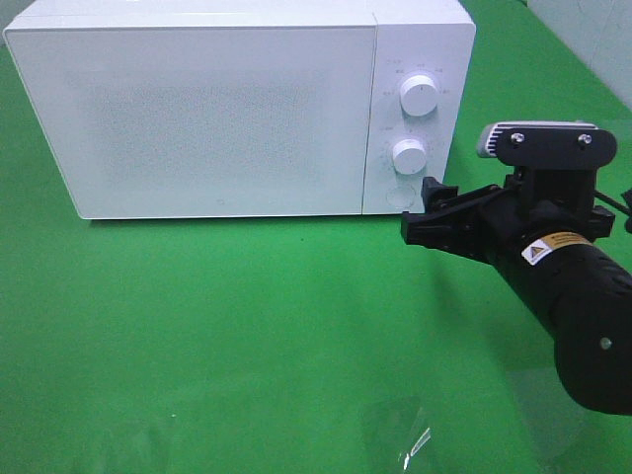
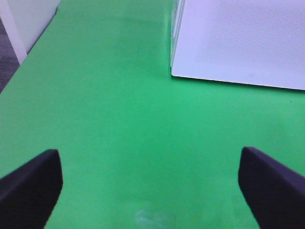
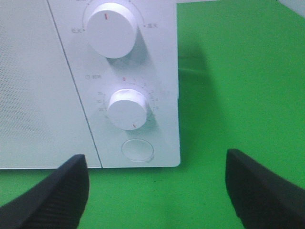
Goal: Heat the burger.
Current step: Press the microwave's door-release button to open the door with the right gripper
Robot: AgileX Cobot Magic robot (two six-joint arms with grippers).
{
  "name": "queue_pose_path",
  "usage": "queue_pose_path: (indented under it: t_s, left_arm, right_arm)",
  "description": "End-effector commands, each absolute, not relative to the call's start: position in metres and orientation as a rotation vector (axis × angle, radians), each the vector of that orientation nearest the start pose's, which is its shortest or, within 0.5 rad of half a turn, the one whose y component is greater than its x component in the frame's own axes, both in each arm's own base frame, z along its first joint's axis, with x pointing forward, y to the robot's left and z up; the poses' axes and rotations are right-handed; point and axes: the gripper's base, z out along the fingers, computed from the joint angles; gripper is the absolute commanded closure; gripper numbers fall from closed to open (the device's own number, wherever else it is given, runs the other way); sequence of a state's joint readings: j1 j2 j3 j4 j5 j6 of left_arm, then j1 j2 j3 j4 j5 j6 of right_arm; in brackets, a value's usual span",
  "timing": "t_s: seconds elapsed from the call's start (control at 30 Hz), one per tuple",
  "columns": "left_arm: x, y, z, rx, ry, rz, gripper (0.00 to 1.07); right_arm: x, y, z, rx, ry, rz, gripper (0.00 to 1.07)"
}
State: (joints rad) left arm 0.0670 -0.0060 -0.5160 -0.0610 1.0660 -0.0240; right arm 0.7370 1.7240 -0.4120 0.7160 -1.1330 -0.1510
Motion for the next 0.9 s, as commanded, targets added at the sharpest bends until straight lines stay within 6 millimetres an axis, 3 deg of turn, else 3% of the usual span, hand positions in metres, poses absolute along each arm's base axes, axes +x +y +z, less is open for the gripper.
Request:
queue_pose_path:
  t_s: [0.03, 0.27, 0.33, 0.43, 0.53, 0.57, 0.63, 0.67, 0.7, 0.73, 0.77, 0.8, 0.83, 0.87, 0.9]
  left_arm:
    - [-0.009, -0.006, 0.281, -0.087, 2.022, -0.046, 0.15]
    - [-0.009, -0.006, 0.281, -0.087, 2.022, -0.046, 0.15]
    - [-0.009, -0.006, 0.281, -0.087, 2.022, -0.046, 0.15]
    - [-0.009, -0.006, 0.281, -0.087, 2.022, -0.046, 0.15]
    - [-0.009, -0.006, 0.281, -0.087, 2.022, -0.046, 0.15]
    - [-0.009, -0.006, 0.281, -0.087, 2.022, -0.046, 0.15]
    - [-0.009, -0.006, 0.281, -0.087, 2.022, -0.046, 0.15]
    - [-0.009, -0.006, 0.281, -0.087, 2.022, -0.046, 0.15]
    - [-0.009, -0.006, 0.281, -0.087, 2.022, -0.046, 0.15]
    - [-0.009, -0.006, 0.281, -0.087, 2.022, -0.046, 0.15]
    - [-0.009, -0.006, 0.281, -0.087, 2.022, -0.046, 0.15]
    - [-0.009, -0.006, 0.281, -0.087, 2.022, -0.046, 0.15]
    - [-0.009, -0.006, 0.281, -0.087, 2.022, -0.046, 0.15]
    - [-0.009, -0.006, 0.281, -0.087, 2.022, -0.046, 0.15]
    - [-0.009, -0.006, 0.281, -0.087, 2.022, -0.046, 0.15]
  right_arm:
    - [0.233, 0.144, 0.156, -0.007, 1.725, 0.138, 0.31]
    - [0.236, 0.149, 0.157, 0.024, 1.744, 0.176, 0.32]
    - [0.235, 0.145, 0.152, 0.215, 1.789, 0.271, 0.33]
    - [0.235, 0.145, 0.150, 0.331, 1.800, 0.342, 0.37]
    - [0.234, 0.145, 0.148, 0.582, 1.782, 0.537, 0.50]
    - [0.234, 0.145, 0.148, 0.582, 1.782, 0.537, 0.50]
    - [0.233, 0.146, 0.146, 0.810, 1.744, 0.705, 0.66]
    - [0.233, 0.146, 0.146, 0.810, 1.744, 0.705, 0.66]
    - [0.233, 0.147, 0.145, 0.928, 1.717, 0.794, 0.78]
    - [0.233, 0.147, 0.145, 0.928, 1.717, 0.794, 0.78]
    - [0.233, 0.148, 0.144, 1.034, 1.691, 0.869, 0.89]
    - [0.233, 0.148, 0.144, 1.034, 1.691, 0.869, 0.89]
    - [0.232, 0.149, 0.144, 1.139, 1.653, 0.950, 0.98]
    - [0.232, 0.149, 0.144, 1.139, 1.653, 0.950, 0.98]
    - [0.232, 0.150, 0.144, 1.209, 1.623, 1.022, 1.06]
